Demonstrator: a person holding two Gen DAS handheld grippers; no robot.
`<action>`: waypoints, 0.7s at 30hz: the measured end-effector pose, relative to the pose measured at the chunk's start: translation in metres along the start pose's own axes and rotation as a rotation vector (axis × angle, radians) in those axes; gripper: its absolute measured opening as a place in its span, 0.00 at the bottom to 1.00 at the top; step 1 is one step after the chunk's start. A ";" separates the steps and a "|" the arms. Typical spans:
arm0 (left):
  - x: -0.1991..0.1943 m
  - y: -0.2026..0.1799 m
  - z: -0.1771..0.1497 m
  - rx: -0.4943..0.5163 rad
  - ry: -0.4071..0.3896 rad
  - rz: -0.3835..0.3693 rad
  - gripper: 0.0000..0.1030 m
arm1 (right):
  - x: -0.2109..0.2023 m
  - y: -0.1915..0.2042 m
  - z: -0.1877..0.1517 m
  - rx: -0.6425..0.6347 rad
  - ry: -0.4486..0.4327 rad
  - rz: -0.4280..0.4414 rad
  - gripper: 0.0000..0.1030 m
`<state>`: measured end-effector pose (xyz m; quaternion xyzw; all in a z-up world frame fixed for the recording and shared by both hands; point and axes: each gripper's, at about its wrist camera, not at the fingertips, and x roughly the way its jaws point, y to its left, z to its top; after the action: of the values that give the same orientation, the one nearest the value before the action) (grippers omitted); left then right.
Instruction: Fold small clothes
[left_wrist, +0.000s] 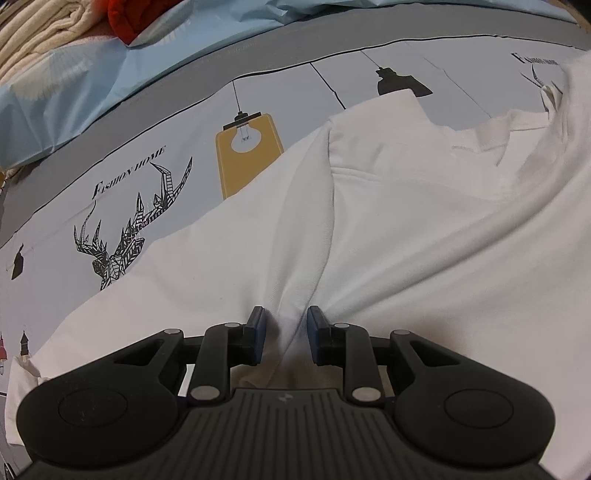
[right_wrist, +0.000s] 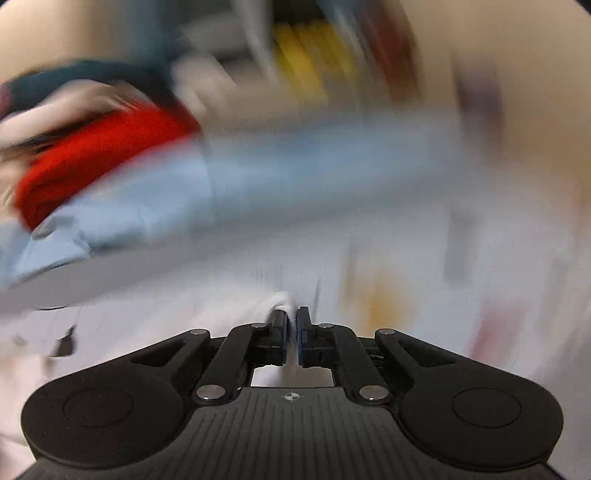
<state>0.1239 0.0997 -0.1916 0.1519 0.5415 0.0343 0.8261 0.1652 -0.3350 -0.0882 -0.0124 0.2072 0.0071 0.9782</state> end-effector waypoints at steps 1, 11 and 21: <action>0.000 0.000 0.000 -0.001 -0.001 -0.004 0.26 | -0.024 0.015 0.008 -0.195 -0.135 -0.029 0.05; -0.001 -0.002 0.000 0.019 0.004 0.006 0.27 | -0.013 -0.020 -0.064 -0.451 0.298 -0.007 0.07; -0.003 -0.004 0.001 0.038 0.009 0.026 0.30 | 0.023 -0.139 -0.077 0.767 0.445 0.121 0.51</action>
<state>0.1228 0.0949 -0.1899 0.1743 0.5436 0.0355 0.8203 0.1576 -0.4760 -0.1647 0.3623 0.4008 -0.0160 0.8414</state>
